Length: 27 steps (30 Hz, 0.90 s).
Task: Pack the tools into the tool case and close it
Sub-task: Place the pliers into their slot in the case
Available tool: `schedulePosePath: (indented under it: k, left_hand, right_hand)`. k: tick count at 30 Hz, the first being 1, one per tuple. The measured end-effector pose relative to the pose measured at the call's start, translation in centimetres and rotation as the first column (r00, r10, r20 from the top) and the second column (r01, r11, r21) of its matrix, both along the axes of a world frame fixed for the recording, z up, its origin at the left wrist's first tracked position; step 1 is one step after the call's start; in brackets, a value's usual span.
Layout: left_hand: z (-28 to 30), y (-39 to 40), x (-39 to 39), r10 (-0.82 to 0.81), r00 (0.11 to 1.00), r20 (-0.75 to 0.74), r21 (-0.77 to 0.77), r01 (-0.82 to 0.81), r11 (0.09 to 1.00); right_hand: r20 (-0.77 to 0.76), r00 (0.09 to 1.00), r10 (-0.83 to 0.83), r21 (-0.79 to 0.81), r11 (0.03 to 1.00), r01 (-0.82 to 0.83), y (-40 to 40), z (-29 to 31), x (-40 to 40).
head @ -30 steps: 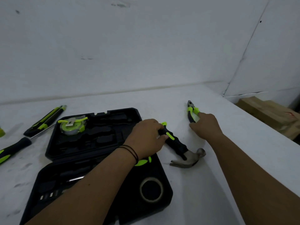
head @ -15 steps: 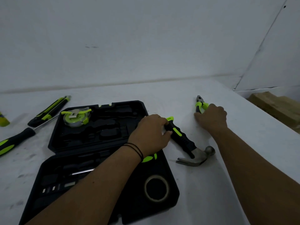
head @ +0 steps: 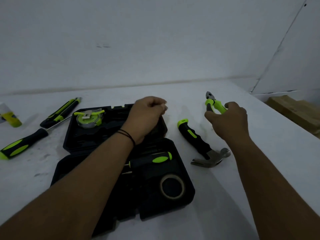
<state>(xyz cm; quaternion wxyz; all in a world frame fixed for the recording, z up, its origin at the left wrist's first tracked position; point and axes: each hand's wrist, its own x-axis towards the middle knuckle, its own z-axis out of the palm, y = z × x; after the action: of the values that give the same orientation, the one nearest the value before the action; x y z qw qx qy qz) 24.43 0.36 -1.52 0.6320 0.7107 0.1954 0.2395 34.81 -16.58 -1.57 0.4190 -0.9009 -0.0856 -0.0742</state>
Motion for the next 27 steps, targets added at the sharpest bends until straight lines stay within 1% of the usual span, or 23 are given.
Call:
schedulePosePath:
  k: [2, 4, 6, 11, 14, 20, 25, 27]
  left_hand:
    - [1.4, 0.9, -1.6, -0.002, 1.000, 0.005, -0.089, 0.003, 0.996]
    - [2.3, 1.6, -3.3, -0.004, 1.000, -0.011, -0.120, 0.002, 0.993]
    - [2.7, 2.2, -5.2, -0.006, 1.000, -0.023, -0.116, 0.004, 0.993]
    - [2.6, 3.1, -9.9, 0.004, 0.997, -0.074, -0.024, -0.005, 1.000]
    - [2.4, 3.2, -12.5, 0.024, 0.997, -0.072, -0.006, -0.024, 1.000]
    - [1.4, 2.9, -15.7, 0.041, 0.998, -0.050, -0.007, -0.041, 0.999]
    - [0.6, 3.2, -16.9, 0.118, 0.993, -0.001, -0.058, -0.118, 0.991]
    - [0.4, 3.4, -17.2, 0.103, 0.995, 0.007, -0.113, -0.102, 0.988]
  right_hand:
    - [0.014, 0.999, 0.040, 0.010, 0.999, -0.041, -0.2, 1.0, -1.8]
    - [0.020, 0.997, 0.080, 0.021, 0.997, -0.081, -0.2, 1.8, -3.6]
    - [0.028, 0.991, 0.130, 0.035, 0.991, -0.131, -0.3, 2.5, -5.4]
    - [0.010, 0.974, 0.226, 0.071, 0.971, -0.226, -0.4, 3.6, -9.2]
    - [0.006, 0.959, 0.284, 0.091, 0.955, -0.284, -0.2, 3.7, -11.1]
    - [-0.023, 0.904, 0.428, 0.160, 0.894, -0.419, 0.5, 3.4, -14.0]
    - [-0.046, 0.837, 0.545, 0.202, 0.826, -0.527, 1.7, 3.3, -15.7]
    - [-0.040, 0.814, 0.580, 0.192, 0.804, -0.563, 2.4, 3.2, -16.2]
